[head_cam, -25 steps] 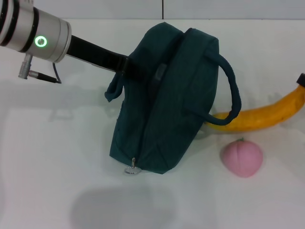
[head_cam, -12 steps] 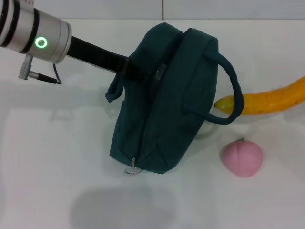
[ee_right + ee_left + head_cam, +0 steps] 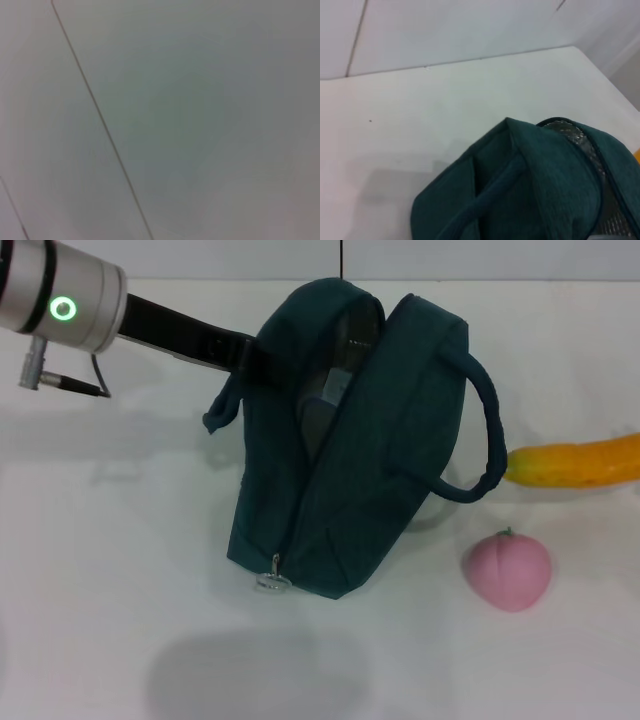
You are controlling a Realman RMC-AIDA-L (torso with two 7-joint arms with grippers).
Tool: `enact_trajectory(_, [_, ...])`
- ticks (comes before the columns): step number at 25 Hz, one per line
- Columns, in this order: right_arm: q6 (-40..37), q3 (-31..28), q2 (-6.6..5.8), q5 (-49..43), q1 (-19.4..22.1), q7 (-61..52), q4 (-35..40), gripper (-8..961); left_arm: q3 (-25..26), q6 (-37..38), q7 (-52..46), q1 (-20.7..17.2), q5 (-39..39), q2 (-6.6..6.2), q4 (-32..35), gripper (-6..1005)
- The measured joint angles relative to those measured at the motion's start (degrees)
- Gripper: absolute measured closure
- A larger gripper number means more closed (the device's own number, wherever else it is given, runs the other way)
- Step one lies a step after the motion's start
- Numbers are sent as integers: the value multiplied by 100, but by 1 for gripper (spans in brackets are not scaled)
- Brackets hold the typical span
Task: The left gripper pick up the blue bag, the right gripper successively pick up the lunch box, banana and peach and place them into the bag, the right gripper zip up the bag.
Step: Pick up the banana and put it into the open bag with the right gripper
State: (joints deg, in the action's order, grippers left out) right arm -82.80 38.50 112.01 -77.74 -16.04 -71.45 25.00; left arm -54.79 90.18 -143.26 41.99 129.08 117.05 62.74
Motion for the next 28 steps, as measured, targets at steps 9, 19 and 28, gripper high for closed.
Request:
enact_trajectory(9, [-539, -656, -31, 5, 20, -8, 173, 820, 7, -1, -22, 1, 62, 23, 0, 955])
enact_trajectory(19, [-808, -875, -41, 135, -53, -259, 539, 820, -50, 18, -37, 11, 65, 49, 1, 955])
enact_trajectory(28, [-898, -864, 92, 374, -502, -456, 718, 822, -334, 13, -70, 54, 65, 99, 2, 955])
